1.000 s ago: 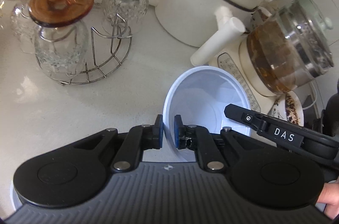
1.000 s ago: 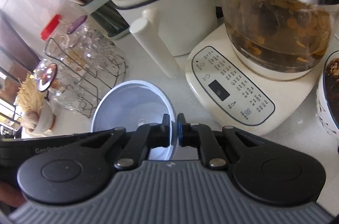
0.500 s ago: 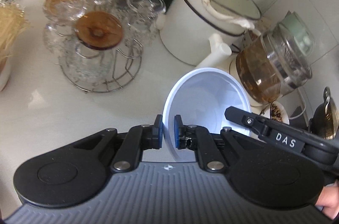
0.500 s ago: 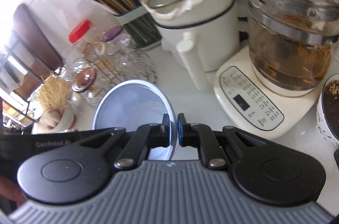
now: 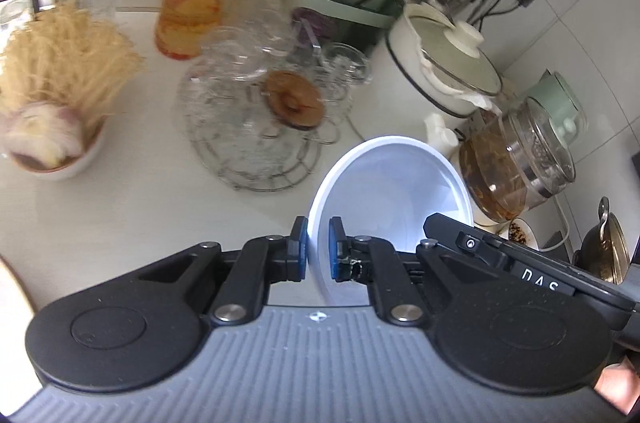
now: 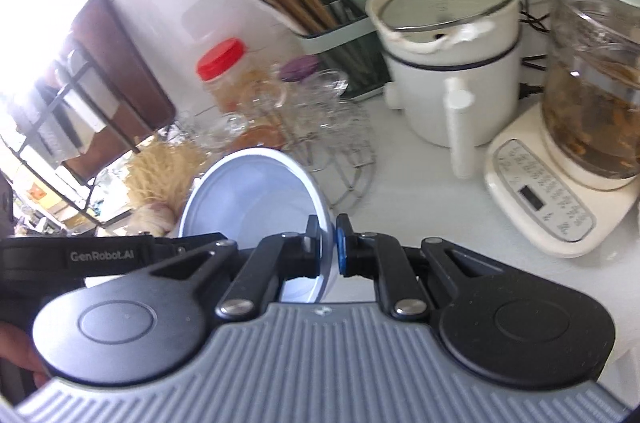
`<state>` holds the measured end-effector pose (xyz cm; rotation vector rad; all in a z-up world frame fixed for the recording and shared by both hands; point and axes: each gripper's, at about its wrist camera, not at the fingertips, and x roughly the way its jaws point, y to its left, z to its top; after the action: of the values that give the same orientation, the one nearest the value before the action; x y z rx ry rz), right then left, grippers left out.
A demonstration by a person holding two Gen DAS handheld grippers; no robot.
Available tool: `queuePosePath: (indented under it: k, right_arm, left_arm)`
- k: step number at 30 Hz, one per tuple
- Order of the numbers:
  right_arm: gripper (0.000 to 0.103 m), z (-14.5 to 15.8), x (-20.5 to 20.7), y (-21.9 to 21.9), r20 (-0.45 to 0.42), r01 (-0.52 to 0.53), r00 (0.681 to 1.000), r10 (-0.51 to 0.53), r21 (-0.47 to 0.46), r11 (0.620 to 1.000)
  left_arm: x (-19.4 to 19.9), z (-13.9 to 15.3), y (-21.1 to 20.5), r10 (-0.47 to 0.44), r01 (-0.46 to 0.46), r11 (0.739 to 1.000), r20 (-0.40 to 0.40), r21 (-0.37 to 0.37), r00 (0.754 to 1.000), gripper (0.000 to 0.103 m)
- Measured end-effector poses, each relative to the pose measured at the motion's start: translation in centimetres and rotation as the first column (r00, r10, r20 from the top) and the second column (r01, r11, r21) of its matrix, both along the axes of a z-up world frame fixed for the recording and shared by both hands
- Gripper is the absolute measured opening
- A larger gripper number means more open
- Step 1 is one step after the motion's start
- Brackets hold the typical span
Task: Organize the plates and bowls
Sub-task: 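Carry the second translucent bowl with both grippers and lower it into the first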
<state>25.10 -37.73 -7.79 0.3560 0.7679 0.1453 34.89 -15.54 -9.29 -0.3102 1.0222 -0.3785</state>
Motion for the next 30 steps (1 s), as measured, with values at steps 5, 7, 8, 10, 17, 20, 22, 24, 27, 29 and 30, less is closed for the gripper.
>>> queuePosePath:
  k: [5, 7, 8, 10, 17, 20, 22, 24, 27, 29, 30]
  right_arm:
    - [0.012, -0.6, -0.1, 3.1, -0.006, -0.026, 1.0, 0.026, 0.004, 1.0]
    - [0.012, -1.0, -0.2, 4.3, -0.017, -0.038, 0.999, 0.038, 0.0, 0.999]
    - [0.012, -1.2, -0.4, 5.0, -0.024, -0.046, 0.999, 0.046, -0.005, 0.999]
    - [0.012, -1.6, -0.6, 6.1, -0.038, -0.057, 0.998, 0.057, -0.016, 0.998]
    - [0.012, -3.7, -1.6, 8.7, -0.106, -0.1, 0.99, 0.093, -0.065, 0.993]
    - [0.012, -4.4, -2.0, 9.0, -0.131, -0.102, 0.987, 0.093, -0.065, 0.993]
    - [0.012, -4.9, -2.2, 9.3, -0.142, -0.11, 0.985, 0.099, -0.074, 0.991]
    - [0.013, -5.2, -2.2, 9.4, -0.149, -0.119, 0.983, 0.106, -0.085, 0.989]
    - [0.013, -5.8, -2.2, 9.5, -0.165, -0.124, 0.981, 0.107, -0.098, 0.988]
    - [0.013, -6.0, -2.2, 9.5, -0.181, -0.121, 0.978, 0.101, -0.105, 0.987]
    - [0.013, -6.1, -2.3, 9.5, -0.183, -0.123, 0.978, 0.101, -0.11, 0.986]
  left_arm:
    - [-1.0, -0.6, 3.3, 0.036, -0.036, 0.999, -0.02, 0.008, 0.999, 0.012]
    - [-1.4, -1.0, 4.4, 0.046, -0.046, 0.999, -0.031, 0.009, 0.998, 0.012]
    - [-1.6, -1.2, 5.0, 0.051, -0.05, 0.999, -0.036, 0.009, 0.998, 0.012]
    - [-2.1, -1.8, 5.9, 0.056, -0.055, 0.998, -0.048, 0.016, 0.997, 0.012]
    - [-3.6, -4.2, 7.5, 0.042, -0.037, 0.998, -0.105, 0.05, 0.994, 0.012]
    - [-4.1, -5.0, 7.7, 0.042, -0.036, 0.998, -0.114, 0.058, 0.993, 0.012]
    - [-4.3, -5.6, 7.7, 0.052, -0.044, 0.997, -0.13, 0.059, 0.99, 0.012]
    - [-4.5, -6.1, 7.6, 0.051, -0.042, 0.997, -0.136, 0.068, 0.989, 0.012]
    - [-4.6, -6.5, 7.3, 0.042, -0.031, 0.997, -0.143, 0.076, 0.989, 0.012]
    - [-4.7, -6.7, 7.0, 0.038, -0.026, 0.996, -0.139, 0.09, 0.99, 0.012]
    - [-4.8, -6.8, 6.8, 0.037, -0.024, 0.995, -0.139, 0.095, 0.99, 0.012]
